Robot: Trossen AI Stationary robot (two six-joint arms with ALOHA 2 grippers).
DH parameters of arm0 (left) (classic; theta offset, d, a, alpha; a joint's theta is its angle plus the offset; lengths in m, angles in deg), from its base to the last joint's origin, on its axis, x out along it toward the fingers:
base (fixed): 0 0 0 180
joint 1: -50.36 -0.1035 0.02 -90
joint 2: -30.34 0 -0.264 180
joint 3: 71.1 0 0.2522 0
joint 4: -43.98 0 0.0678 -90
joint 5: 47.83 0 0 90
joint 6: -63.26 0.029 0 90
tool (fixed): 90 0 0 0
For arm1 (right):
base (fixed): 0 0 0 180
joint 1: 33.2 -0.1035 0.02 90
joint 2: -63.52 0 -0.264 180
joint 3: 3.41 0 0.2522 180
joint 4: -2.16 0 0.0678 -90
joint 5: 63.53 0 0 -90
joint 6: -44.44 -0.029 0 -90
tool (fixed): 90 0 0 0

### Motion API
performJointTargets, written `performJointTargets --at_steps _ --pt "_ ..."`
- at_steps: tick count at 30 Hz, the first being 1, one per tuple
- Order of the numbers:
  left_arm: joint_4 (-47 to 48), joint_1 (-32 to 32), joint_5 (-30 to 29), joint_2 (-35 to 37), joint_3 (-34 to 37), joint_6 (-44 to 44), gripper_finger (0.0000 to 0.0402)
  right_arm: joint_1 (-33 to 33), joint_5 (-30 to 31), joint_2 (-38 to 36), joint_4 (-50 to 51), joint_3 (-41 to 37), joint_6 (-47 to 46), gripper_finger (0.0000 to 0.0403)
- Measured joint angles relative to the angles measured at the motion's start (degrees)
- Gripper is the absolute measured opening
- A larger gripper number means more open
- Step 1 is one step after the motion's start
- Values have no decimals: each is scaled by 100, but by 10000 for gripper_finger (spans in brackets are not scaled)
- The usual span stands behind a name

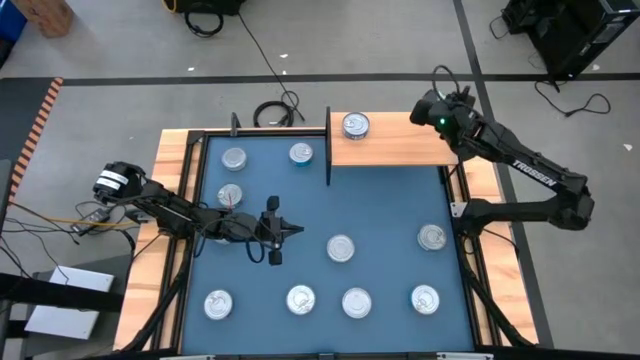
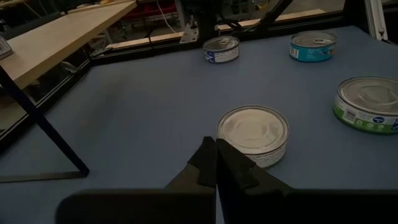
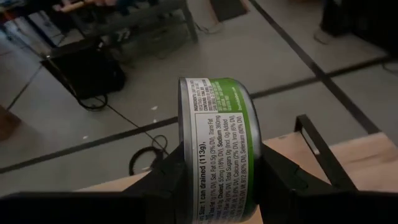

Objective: Stack canned seafood by type on shelf
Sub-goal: Put the top right green tuna can on the shelf

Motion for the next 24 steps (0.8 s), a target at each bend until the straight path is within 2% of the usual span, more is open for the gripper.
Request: performJointTargets --at_steps 5,10,15,18,24 --pt "23 0 0 0 0 39 3 373 -335 73 190 -52 -37 135" --pt "20 0 0 0 0 39 3 791 -906 60 38 -506 -137 135" --pt "19 0 0 0 0 39 4 1038 -1371 62 -649 -1185 -205 135" --pt "17 0 0 0 0 39 4 1110 -1489 53 -1113 -1426 -224 135" --pt "17 0 -1 0 0 39 4 1199 -1617 16 -1202 -1491 -224 135"
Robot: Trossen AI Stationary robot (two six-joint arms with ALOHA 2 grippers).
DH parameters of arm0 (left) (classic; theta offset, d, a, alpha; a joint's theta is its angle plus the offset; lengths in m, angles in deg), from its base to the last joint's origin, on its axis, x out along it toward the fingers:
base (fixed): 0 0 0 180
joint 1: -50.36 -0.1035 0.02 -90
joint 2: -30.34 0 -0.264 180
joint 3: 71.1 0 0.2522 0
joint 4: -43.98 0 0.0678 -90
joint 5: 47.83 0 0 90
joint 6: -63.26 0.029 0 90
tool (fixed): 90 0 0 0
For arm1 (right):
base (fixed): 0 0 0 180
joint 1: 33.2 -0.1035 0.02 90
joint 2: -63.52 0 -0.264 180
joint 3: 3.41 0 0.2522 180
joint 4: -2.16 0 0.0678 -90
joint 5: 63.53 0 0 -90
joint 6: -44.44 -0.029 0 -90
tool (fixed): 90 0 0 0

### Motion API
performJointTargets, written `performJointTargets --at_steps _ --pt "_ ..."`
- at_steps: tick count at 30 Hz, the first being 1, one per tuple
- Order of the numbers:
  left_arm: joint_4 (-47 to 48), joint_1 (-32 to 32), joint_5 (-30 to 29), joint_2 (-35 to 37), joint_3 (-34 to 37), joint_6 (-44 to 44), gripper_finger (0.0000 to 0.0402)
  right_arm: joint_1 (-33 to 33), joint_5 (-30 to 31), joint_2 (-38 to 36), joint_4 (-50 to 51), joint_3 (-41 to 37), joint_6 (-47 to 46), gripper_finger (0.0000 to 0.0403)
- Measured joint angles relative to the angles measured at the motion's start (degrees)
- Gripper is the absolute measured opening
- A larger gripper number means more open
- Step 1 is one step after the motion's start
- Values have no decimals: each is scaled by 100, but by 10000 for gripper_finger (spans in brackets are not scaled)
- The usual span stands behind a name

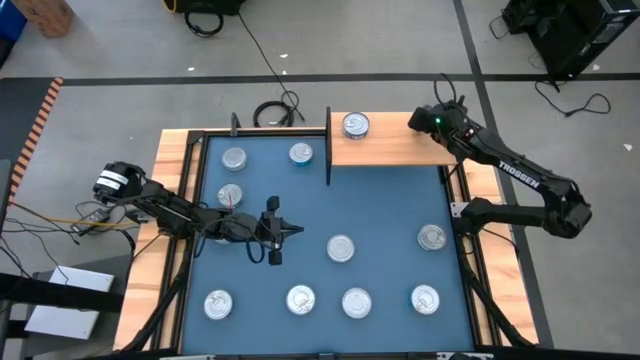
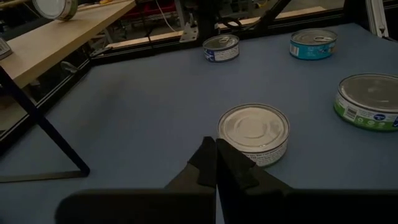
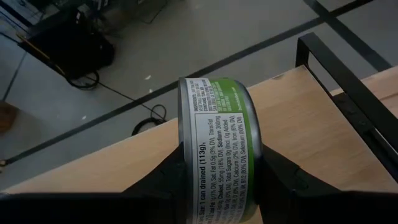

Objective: Stack canned seafood by type on shelf
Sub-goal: Put the top right green tuna can on the shelf

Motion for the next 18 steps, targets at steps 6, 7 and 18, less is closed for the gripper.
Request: performJointTargets --at_steps 6,7,18 --pt "-2 0 1 0 0 0 4 0 -84 -167 66 -26 -73 193" --pt "-2 0 0 -2 0 0 4 0 -81 -197 59 -26 -75 209" --pt "-2 0 1 0 0 0 3 155 -49 -339 112 -26 158 235"
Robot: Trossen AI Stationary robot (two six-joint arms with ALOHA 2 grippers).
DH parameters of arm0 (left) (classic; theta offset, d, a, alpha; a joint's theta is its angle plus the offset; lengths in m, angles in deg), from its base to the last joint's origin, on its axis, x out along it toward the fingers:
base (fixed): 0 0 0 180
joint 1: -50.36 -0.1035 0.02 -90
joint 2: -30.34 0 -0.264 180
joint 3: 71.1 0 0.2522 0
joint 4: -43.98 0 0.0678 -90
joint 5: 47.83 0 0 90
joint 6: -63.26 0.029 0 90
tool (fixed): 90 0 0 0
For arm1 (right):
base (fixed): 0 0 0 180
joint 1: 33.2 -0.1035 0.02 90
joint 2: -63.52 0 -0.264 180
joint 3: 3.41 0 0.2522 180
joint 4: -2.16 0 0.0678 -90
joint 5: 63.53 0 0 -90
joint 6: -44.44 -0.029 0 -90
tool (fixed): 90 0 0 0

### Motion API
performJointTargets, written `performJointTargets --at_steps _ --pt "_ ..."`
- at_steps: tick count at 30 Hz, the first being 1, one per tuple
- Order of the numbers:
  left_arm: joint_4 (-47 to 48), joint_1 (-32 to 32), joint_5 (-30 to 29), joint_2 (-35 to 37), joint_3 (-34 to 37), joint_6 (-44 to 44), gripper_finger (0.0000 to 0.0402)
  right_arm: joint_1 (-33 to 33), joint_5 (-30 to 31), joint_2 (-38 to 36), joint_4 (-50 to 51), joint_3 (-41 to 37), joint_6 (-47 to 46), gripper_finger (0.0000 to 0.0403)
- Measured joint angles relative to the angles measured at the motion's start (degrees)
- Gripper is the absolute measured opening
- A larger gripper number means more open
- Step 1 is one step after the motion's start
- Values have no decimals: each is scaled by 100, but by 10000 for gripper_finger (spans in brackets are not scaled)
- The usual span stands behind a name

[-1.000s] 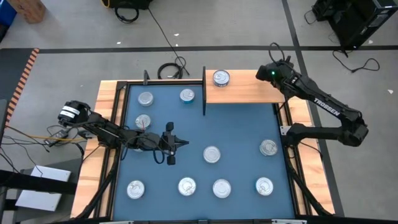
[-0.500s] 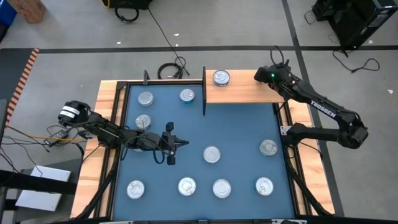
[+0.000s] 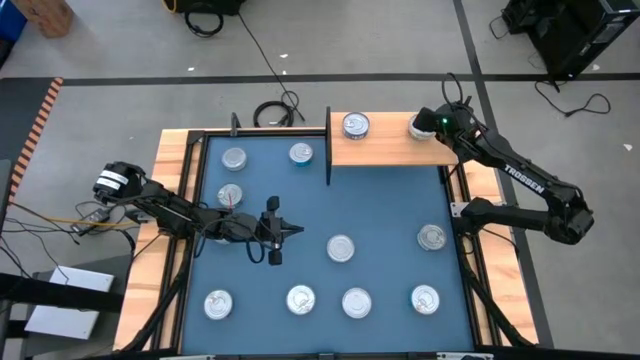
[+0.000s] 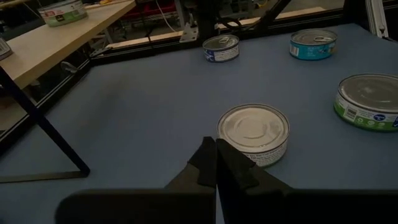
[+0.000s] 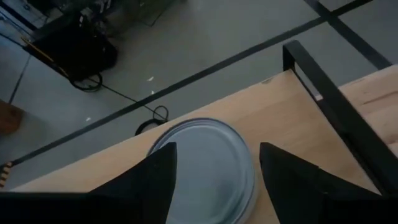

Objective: Stack canned seafood by type on shelf
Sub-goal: Put the top right green tuna can on the shelf

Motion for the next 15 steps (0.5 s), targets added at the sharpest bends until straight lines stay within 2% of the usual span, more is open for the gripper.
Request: performJointTargets --at_steps 5,8,11,15 --pt "-2 0 0 0 0 0 3 -1 36 3 -29 235 813 231" --pt "-2 0 0 0 0 0 3 -26 27 -4 206 298 1133 203" --pt "-2 0 -2 0 0 0 3 -95 -27 54 524 286 1523 141" --pt "-68 0 -71 -2 -7 136 3 -467 -157 101 554 286 1879 30"
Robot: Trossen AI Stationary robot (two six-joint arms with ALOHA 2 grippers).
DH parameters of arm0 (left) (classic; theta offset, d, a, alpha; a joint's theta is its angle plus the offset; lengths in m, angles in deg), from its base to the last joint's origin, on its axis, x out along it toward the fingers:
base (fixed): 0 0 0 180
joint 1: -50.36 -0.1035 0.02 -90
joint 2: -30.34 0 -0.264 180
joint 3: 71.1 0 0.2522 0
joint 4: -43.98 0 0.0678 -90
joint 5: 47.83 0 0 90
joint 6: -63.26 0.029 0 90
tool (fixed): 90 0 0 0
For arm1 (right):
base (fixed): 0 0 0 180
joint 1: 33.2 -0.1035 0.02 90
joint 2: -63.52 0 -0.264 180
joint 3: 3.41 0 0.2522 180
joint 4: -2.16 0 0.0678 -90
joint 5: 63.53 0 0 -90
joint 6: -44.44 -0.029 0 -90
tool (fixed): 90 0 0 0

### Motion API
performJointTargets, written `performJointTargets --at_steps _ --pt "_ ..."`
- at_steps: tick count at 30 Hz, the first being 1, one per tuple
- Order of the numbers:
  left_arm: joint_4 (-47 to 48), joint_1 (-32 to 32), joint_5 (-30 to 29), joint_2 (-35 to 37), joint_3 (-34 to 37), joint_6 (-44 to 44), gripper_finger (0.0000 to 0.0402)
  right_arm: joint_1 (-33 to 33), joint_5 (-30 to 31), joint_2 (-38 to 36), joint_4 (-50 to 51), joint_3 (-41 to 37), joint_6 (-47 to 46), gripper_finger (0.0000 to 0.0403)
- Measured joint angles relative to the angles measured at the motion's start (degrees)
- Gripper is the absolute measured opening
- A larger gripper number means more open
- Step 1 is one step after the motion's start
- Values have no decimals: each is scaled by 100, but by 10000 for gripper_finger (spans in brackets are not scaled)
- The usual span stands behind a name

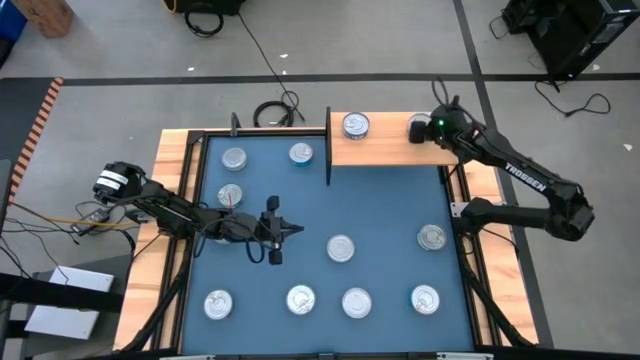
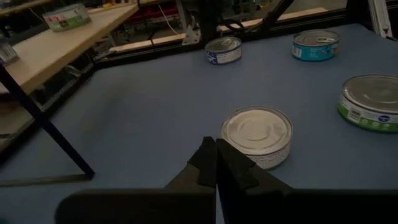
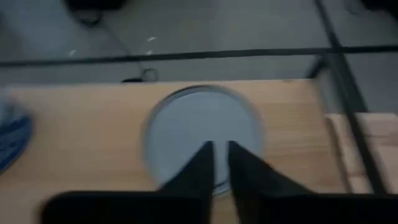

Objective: Stack canned seafood by type on shelf
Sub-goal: Put the top right green tuna can on the shelf

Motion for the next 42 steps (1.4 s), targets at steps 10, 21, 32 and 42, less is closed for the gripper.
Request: performJointTargets --at_steps 10,21,32,42 --pt "-1 0 -83 0 -4 13 3 -984 672 244 -944 0 81 6" --pt "5 -7 -144 0 -4 11 3 -1211 970 1525 348 1460 781 5" --pt "27 -7 -139 0 -2 -9 3 -446 604 2514 2020 2251 549 2" --pt "31 -7 -135 0 2 -11 3 -140 476 2792 2081 2252 526 1"
